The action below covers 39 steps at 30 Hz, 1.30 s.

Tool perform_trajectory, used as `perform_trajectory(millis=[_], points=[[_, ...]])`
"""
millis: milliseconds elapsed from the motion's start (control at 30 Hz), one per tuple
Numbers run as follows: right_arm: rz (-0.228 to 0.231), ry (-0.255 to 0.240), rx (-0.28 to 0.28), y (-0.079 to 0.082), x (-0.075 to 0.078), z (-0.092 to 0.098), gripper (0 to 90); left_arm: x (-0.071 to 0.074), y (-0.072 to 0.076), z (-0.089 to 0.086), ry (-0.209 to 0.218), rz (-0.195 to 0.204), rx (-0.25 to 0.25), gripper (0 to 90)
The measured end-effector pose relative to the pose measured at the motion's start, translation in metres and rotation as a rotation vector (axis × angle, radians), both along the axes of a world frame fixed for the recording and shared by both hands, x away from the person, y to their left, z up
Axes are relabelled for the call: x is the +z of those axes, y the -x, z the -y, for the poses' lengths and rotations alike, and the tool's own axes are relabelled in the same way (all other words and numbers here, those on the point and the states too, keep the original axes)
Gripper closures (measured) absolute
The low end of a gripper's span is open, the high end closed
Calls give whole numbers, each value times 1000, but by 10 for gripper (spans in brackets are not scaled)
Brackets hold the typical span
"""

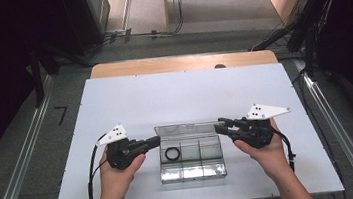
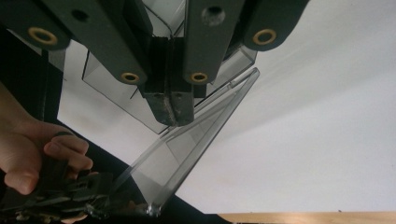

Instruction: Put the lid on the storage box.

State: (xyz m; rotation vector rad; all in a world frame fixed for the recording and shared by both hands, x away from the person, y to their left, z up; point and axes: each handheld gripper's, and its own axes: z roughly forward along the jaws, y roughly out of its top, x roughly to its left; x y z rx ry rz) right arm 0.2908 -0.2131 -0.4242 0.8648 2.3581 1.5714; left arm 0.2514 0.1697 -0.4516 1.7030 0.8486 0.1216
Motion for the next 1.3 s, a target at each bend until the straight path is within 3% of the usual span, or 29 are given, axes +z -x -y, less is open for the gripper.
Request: perform_trajectory(millis=[500,667,833,1000,1300], points=[[9,23,-5,9,-3,1,641,-2,0,1,10,3,-9,897],[6,23,6,8,-1,2,517,-2,0,1,10,3,-10,897],[-2,22,-3,9,-2,8,501,-2,0,0,10,6,-11,897],[-26,21,-24,10,-7,14,563,-2,0,0,7,9,-16,897],[-72,19,-29,14,-16,17,757,-2,0,-1,2,13,-23,898]])
